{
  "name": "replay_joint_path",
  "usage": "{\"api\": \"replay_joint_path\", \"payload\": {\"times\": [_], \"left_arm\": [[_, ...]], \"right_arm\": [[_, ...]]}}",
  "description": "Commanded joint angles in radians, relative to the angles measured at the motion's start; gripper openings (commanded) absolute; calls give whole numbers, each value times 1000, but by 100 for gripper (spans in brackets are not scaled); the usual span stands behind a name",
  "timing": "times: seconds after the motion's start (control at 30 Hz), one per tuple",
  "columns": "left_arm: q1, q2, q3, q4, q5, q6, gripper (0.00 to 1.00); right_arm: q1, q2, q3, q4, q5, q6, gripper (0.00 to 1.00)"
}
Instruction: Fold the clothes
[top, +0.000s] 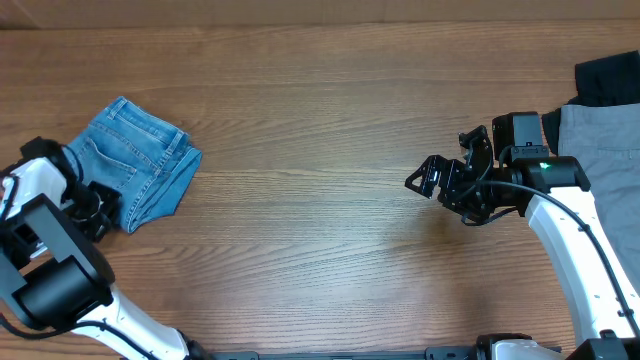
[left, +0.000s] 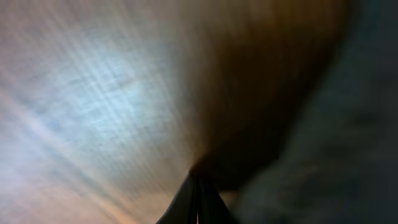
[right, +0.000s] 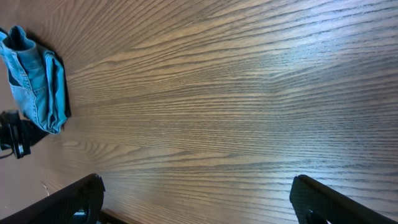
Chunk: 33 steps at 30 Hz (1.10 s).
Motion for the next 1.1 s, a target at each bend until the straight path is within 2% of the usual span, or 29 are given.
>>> {"api": "replay_joint_path", "payload": {"times": [0.0, 0.2, 0.23, 0.37, 0.4, 0.5, 0.77, 1.07], "left_arm": [[-74, 77, -19, 95, 122, -49, 4], [-193, 97, -19, 327, 204, -196, 4], [-253, 121, -18, 498, 184, -218, 4], [-291, 129, -18, 616, 146, -223, 5], [-293, 128, -15, 636, 148, -222, 9], [-296, 128, -13, 688, 150, -221, 14], [-283, 128, -8, 753, 121, -221, 11], [-273, 129, -8, 834, 68, -169, 4]], "right_arm": [[0, -4, 11, 4, 0, -3, 100], [0, -4, 11, 0, 0, -3, 100], [0, -4, 11, -28, 0, -4, 100], [0, -4, 11, -47, 0, -4, 100], [0, -4, 11, -47, 0, -4, 100], [0, -4, 11, -51, 0, -4, 100], [0, -4, 11, -79, 0, -4, 100], [0, -4, 11, -90, 0, -3, 100]]}}
